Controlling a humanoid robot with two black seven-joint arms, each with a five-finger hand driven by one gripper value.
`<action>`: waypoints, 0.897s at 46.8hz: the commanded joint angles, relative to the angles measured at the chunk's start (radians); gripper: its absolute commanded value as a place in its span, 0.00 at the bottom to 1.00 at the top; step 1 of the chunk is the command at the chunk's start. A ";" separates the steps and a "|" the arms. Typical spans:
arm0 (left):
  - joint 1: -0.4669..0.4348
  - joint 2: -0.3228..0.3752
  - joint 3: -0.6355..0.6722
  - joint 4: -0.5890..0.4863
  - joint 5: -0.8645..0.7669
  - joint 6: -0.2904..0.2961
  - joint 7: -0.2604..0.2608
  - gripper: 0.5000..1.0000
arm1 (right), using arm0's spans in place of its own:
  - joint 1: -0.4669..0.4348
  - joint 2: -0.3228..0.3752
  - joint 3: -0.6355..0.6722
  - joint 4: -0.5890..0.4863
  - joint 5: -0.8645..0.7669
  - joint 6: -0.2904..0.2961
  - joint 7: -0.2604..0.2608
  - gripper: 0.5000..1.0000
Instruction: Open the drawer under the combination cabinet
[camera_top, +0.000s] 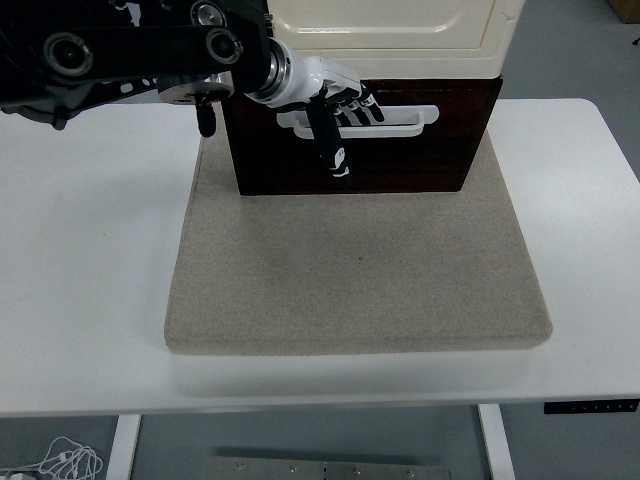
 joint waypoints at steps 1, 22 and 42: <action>0.001 -0.001 -0.001 -0.002 0.000 -0.002 0.000 1.00 | 0.000 0.000 0.000 0.000 0.000 0.000 0.000 0.85; 0.001 0.000 -0.012 -0.002 -0.002 -0.045 0.000 1.00 | 0.000 0.000 0.000 0.000 0.000 0.000 0.000 0.85; 0.001 0.000 -0.039 -0.004 -0.012 -0.115 -0.001 1.00 | 0.000 0.000 0.000 0.000 0.000 0.000 0.000 0.85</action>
